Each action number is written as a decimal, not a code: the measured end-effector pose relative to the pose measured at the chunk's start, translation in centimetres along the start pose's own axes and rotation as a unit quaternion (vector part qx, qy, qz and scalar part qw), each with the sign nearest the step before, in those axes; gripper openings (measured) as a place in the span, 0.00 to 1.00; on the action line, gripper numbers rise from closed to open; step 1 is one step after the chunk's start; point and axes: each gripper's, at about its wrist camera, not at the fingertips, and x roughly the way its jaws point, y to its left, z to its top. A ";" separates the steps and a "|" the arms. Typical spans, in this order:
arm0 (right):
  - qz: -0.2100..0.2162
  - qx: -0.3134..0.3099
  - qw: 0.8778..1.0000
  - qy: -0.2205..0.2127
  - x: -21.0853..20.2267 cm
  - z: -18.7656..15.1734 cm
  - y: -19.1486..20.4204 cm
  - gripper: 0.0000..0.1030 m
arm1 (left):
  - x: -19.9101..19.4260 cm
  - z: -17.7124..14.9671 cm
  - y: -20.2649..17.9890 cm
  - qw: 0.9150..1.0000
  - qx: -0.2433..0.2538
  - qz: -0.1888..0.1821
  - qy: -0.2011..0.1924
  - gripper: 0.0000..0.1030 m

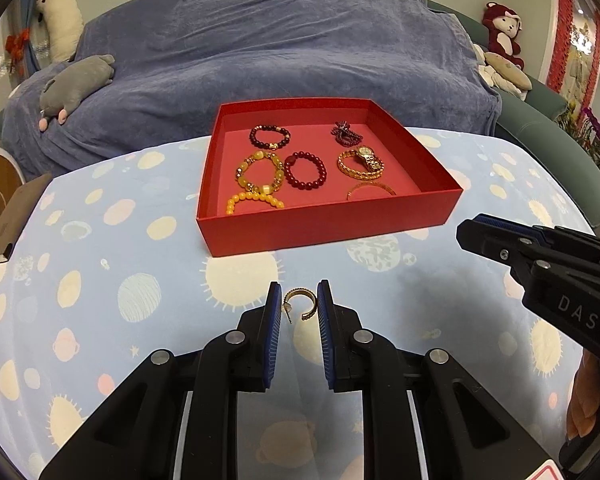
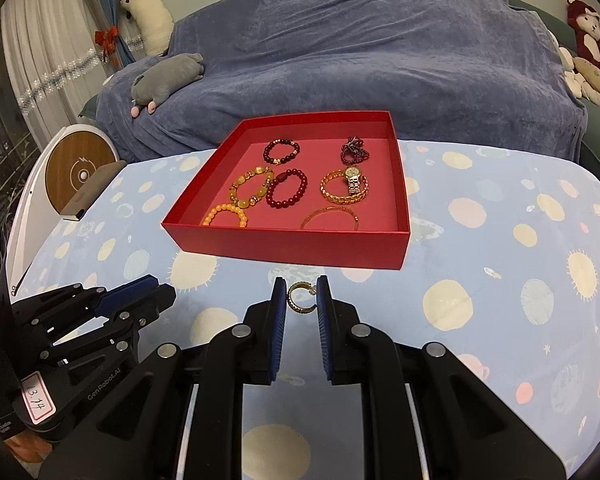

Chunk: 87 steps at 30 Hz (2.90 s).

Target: Organize jewelry

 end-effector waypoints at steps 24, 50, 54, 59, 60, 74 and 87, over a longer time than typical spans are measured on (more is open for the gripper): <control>-0.015 -0.005 0.999 -0.031 3.5 6.5 -0.6 0.15 | 3.5 9.0 1.6 0.999 0.001 0.023 -0.037 0.15; -0.021 0.021 1.000 0.001 11.9 9.0 -3.3 0.16 | 11.8 11.8 1.6 1.000 -0.016 0.023 0.005 0.16; -0.027 0.019 0.999 -0.001 11.9 9.0 -3.3 0.16 | 12.0 11.7 1.6 1.000 -0.019 0.020 0.008 0.20; -0.035 0.023 0.999 -0.008 11.6 8.9 -3.5 0.34 | 11.7 11.5 1.1 0.999 -0.003 0.039 -0.002 0.41; -0.036 0.020 0.999 -0.008 11.5 8.8 -3.4 0.34 | 11.6 11.4 1.2 0.999 -0.003 0.042 -0.002 0.41; -0.054 0.004 0.998 0.021 9.8 5.7 -2.6 0.34 | 9.4 8.1 2.0 0.998 -0.012 0.052 0.014 0.41; -0.051 0.014 0.998 0.042 8.2 2.9 -2.2 0.40 | 8.2 5.2 2.8 0.998 -0.034 0.043 0.039 0.41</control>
